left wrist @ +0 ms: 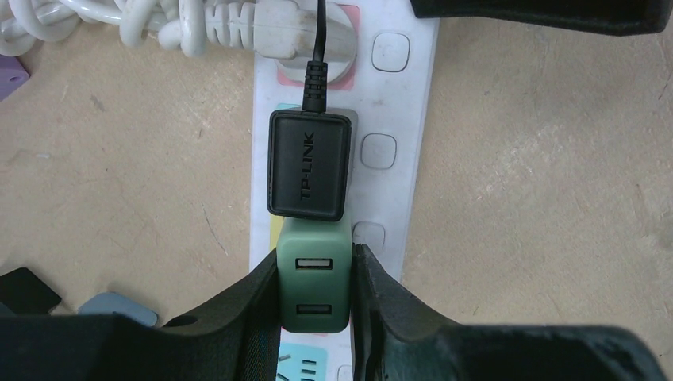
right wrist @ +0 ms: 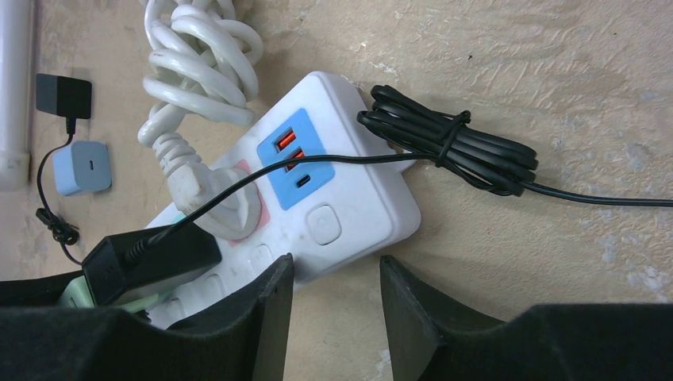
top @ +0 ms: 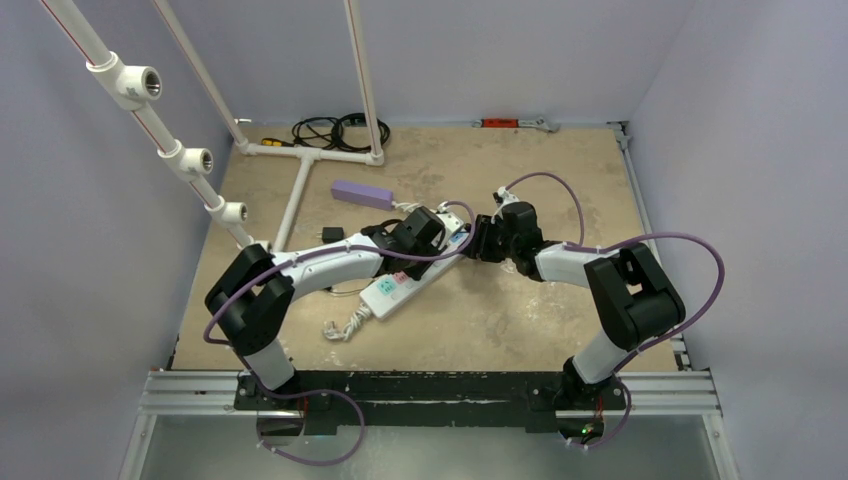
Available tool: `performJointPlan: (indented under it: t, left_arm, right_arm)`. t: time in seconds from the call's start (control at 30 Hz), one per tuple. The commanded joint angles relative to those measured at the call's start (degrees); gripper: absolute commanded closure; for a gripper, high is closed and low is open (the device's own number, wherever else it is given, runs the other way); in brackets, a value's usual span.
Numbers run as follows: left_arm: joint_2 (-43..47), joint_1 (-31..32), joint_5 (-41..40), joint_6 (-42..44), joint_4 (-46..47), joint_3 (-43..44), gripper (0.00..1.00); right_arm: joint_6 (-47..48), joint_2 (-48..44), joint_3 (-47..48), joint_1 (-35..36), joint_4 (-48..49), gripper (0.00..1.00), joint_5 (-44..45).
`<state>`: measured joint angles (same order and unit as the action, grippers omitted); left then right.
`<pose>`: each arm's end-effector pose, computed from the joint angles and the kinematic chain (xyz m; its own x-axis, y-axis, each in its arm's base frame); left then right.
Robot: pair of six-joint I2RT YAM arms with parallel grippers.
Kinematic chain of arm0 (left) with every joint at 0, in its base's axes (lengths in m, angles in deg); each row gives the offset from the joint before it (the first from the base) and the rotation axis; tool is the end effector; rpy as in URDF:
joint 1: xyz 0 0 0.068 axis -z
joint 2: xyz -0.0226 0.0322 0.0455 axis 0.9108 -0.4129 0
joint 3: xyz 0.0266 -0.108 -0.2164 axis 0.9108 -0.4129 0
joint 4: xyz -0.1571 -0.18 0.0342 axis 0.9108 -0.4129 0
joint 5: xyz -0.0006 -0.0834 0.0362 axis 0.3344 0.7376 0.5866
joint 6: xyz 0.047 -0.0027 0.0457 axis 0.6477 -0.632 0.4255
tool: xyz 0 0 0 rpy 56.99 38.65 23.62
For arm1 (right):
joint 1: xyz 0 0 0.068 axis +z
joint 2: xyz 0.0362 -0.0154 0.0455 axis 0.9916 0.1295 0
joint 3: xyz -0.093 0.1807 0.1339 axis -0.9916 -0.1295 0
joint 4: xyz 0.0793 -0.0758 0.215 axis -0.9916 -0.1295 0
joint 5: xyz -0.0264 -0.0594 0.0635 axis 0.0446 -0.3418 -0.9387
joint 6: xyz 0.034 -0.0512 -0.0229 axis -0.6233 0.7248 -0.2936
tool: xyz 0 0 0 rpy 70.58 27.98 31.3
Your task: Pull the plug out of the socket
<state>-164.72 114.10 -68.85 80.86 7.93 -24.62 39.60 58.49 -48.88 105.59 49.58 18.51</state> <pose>0.2311 -0.2470 0.1716 -0.5825 0.5756 -0.5739 0.6360 0.7624 0.1191 0.2827 0.1330 0.1249 -0.7656 0.2338 -0.5993 -0.1669 0.8275 0.5361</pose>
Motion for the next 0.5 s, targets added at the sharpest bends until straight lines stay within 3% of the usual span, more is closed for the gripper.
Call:
performJointPlan:
  t: [0.0,0.27,0.47]
  left_arm:
    - [3.96,-0.72,-6.32,1.62,-3.0,-0.46,1.0]
    - [4.06,-4.93,8.62,0.59,-2.74,0.5,1.0]
    - [3.8,-5.76,10.28,0.48,-3.03,0.68,1.0]
  right_arm:
    - [2.45,2.33,0.04,-0.47,-5.19,0.54,3.96]
    - [2.45,2.57,0.16,-0.44,-5.26,0.55,4.05]
    - [2.54,2.77,0.23,-0.48,-5.37,0.55,4.13]
